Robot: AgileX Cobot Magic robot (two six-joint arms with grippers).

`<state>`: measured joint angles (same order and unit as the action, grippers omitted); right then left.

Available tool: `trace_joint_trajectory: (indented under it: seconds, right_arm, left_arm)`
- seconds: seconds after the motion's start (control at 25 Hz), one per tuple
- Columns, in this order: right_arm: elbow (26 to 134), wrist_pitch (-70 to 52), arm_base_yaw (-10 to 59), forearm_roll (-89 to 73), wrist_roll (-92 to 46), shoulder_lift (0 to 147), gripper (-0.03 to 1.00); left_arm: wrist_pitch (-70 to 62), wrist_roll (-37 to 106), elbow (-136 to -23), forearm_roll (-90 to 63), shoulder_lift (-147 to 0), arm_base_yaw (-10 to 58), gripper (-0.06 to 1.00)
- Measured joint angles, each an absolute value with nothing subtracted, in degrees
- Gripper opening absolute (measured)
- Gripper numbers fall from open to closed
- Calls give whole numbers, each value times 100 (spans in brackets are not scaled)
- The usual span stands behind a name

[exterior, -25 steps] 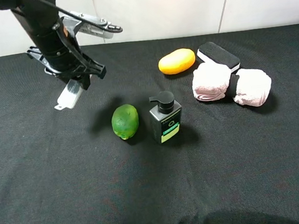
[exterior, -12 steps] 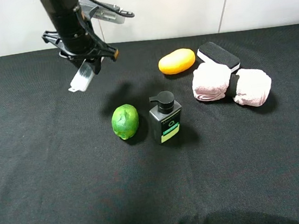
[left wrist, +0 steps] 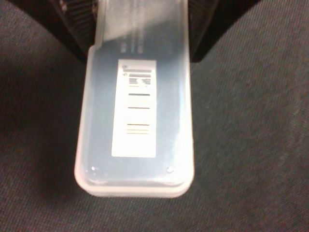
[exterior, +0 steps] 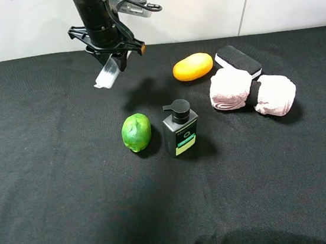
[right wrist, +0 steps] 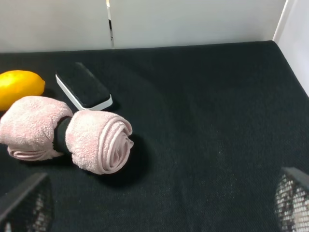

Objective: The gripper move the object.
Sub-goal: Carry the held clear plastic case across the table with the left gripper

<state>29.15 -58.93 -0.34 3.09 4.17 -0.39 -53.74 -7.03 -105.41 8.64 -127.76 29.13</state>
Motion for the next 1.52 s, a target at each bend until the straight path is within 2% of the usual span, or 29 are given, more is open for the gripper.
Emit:
trace_joint_trajectory:
  seconds: [0.88,1.52]
  right_arm:
    - [2915,-5888,-34,292,417,-39,69]
    - [2915,-5888,-34,270,417,-39,69]
  left_arm:
    - [-5415,-558,-11610,533,-13783,3312,45]
    - [-5298,-553,-11779,411,-14254,3330,45]
